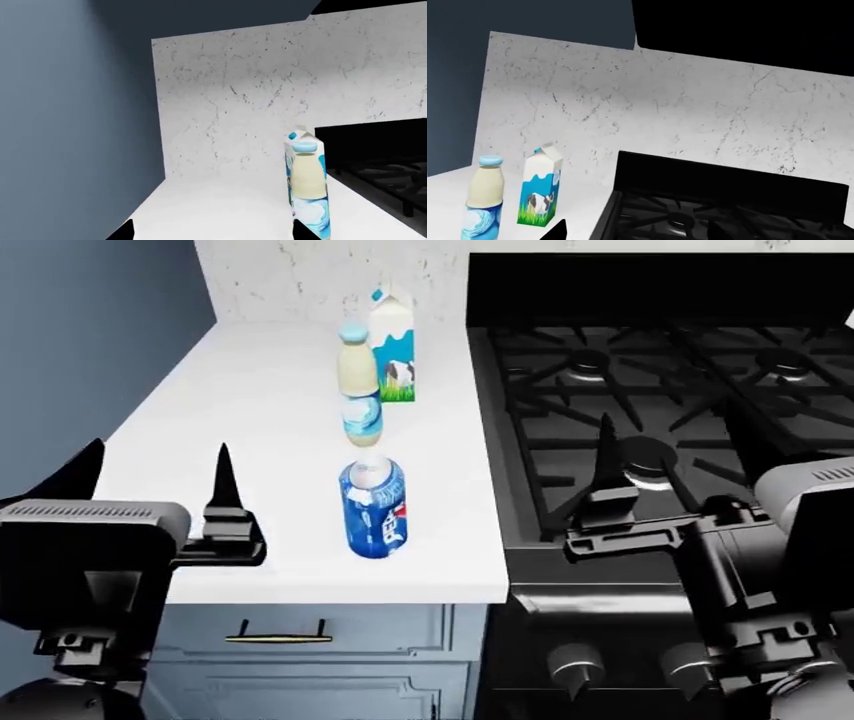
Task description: Move the drinks to the dining counter.
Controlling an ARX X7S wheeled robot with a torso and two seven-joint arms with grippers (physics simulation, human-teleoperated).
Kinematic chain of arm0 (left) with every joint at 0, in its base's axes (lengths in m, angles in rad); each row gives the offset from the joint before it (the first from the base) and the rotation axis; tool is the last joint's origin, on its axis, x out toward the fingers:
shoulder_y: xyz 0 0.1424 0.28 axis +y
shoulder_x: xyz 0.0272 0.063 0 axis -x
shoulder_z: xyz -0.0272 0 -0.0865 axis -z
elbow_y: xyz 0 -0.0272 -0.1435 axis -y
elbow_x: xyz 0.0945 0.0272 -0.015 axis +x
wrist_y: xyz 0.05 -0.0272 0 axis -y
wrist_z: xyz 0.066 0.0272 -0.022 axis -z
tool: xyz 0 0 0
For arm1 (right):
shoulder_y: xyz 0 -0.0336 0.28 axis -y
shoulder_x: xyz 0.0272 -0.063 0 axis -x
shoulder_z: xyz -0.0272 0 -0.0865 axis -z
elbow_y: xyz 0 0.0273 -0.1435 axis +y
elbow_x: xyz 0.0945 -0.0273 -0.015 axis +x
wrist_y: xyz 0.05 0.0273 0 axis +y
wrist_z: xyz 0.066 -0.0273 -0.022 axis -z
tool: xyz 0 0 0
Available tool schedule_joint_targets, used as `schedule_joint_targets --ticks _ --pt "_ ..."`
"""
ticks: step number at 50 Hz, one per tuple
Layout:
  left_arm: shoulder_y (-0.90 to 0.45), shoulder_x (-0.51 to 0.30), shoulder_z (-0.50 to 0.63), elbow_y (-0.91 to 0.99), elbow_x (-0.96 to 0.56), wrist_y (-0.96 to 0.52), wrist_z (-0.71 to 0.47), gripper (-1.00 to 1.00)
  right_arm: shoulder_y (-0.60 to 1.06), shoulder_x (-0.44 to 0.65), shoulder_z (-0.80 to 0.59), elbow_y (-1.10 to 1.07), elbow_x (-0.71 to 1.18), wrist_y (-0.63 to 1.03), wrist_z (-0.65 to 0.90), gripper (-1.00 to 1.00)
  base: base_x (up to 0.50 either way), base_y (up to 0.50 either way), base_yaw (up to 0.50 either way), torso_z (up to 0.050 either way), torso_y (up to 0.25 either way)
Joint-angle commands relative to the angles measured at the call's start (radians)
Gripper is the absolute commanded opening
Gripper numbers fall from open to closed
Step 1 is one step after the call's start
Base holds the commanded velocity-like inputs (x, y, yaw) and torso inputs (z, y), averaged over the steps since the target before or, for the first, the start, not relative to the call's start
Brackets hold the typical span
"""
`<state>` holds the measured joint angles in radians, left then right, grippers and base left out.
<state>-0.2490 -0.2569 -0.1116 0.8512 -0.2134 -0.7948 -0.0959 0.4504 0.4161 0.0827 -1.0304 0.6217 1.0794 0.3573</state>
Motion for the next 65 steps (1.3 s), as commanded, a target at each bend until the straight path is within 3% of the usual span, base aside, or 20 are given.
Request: schedule_joint_targets --ticks 1,2,4,6,9,10,19,26,37,45,50,65 --pt "-0.166 -0.028 -0.076 0.177 -0.17 -0.408 0.034 1.0 0.106 0.123 0.16 -0.007 0.459 0.092 0.283 1.0 0.0 0.0 0.0 0.0 0.0" --pt "-0.198 -0.026 -0.1 0.193 -0.213 -0.462 0.033 1.0 0.12 0.131 0.171 -0.007 0.498 0.101 0.304 1.0 0.0 0.0 0.0 0.0 0.0" --pt "-0.329 -0.055 -0.172 0.195 -0.45 -0.609 -0.084 1.0 0.189 0.142 0.194 0.026 0.611 0.145 0.386 1.0 0.0 0.0 0.0 0.0 0.0" --pt "-0.47 -0.017 -0.283 0.182 -0.638 -0.774 -0.166 1.0 0.296 0.157 0.171 0.062 0.735 0.191 0.481 1.0 0.0 0.0 0.0 0.0 0.0" --pt "-0.644 -0.109 -0.274 0.02 -1.081 -0.773 -0.565 1.0 0.475 0.183 0.119 0.145 0.934 0.203 0.634 1.0 0.0 0.0 0.0 0.0 0.0" --pt "-0.694 -0.12 -0.248 -0.017 -1.139 -0.77 -0.619 1.0 0.519 0.181 0.112 0.164 0.969 0.19 0.648 1.0 0.0 0.0 0.0 0.0 0.0" --pt "-0.857 -0.144 -0.055 -0.15 -1.034 -0.719 -0.6 1.0 0.781 0.209 -0.013 0.345 1.157 0.16 0.836 1.0 0.0 0.0 0.0 0.0 0.0" --pt "-0.906 -0.142 -0.018 -0.17 -1.039 -0.705 -0.623 1.0 0.965 0.214 -0.123 0.45 1.215 0.18 0.908 1.0 0.0 0.0 0.0 0.0 0.0" --pt "-0.812 -0.19 0.052 -0.159 -0.927 -0.592 -0.54 1.0 0.909 0.225 -0.097 0.421 1.176 0.169 0.879 1.0 0.3 -0.02 0.0 0.0 0.0" --pt "-0.803 -0.197 0.038 -0.149 -0.953 -0.593 -0.557 1.0 0.893 0.249 -0.096 0.411 1.202 0.161 0.892 1.0 0.5 -0.05 0.0 0.0 0.0" --pt "-0.816 -0.195 -0.015 -0.143 -1.056 -0.632 -0.604 1.0 0.906 0.26 -0.12 0.406 1.245 0.155 0.922 1.0 0.5 -0.05 0.0 0.0 0.003" --pt "-0.785 -0.228 -0.022 -0.12 -1.071 -0.605 -0.609 1.0 0.908 0.306 -0.183 0.398 1.249 0.184 0.973 1.0 0.01 0.08 0.0 0.0 0.0"
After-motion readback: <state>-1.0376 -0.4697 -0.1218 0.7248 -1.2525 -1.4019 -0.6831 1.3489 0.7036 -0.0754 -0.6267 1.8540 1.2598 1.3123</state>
